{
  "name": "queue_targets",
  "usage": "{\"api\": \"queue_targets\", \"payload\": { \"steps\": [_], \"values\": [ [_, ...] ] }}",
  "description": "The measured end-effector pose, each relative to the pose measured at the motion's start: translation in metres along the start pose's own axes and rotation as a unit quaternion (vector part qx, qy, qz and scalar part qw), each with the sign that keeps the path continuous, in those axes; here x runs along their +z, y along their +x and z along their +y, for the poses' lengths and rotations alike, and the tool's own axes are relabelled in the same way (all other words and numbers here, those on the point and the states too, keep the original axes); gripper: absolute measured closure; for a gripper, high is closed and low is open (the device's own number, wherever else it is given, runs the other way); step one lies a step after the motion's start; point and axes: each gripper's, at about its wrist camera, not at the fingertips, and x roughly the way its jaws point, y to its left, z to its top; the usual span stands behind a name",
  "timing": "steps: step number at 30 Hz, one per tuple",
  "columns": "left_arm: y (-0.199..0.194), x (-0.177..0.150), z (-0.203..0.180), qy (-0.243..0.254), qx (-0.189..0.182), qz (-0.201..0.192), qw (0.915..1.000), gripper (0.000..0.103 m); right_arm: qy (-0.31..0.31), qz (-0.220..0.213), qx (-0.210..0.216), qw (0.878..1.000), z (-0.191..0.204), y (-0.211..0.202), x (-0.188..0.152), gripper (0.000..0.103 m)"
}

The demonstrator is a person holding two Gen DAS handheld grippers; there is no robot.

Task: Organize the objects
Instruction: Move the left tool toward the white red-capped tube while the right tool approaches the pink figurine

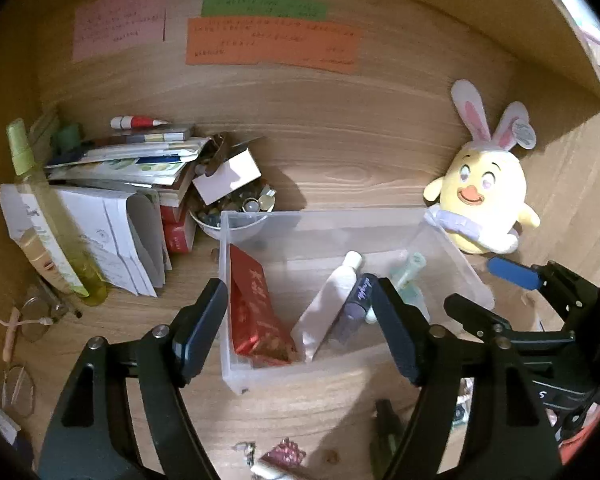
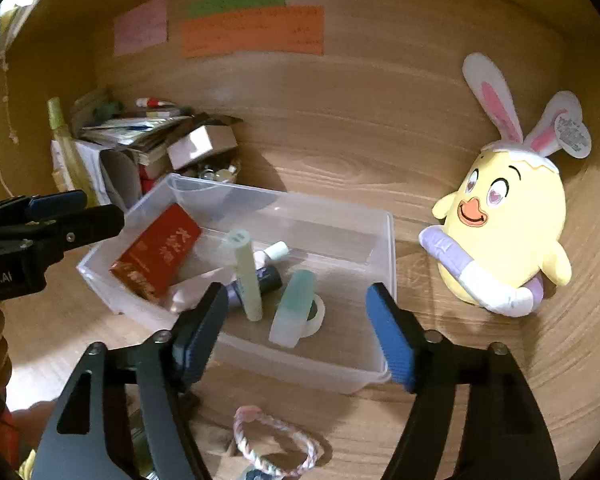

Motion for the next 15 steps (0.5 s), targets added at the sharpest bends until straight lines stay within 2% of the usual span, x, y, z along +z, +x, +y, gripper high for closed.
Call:
{"api": "queue_targets", "payload": {
  "steps": [1,3,8,15],
  "values": [
    [-0.003,-0.001,0.0,-0.001,0.0,0.0,1.0,0.017,0.0,-0.002,0.0,1.0,0.001,-0.003,-0.001,0.028],
    [-0.008,-0.005,0.0,-0.004,0.001,-0.003,1.0,0.01,0.002,-0.006,-0.001,1.0,0.001,-0.01,-0.003,0.027],
    [-0.018,-0.014,0.006,-0.011,0.002,-0.002,0.9999,0.009,0.009,-0.016,0.002,1.0,-0.003,-0.027,-0.009,0.021],
    [-0.014,-0.038,0.021,-0.029,0.006,0.032,0.9991,0.008,0.023,-0.014,0.003,1.0,-0.011,-0.039,-0.025,0.02]
  ]
}}
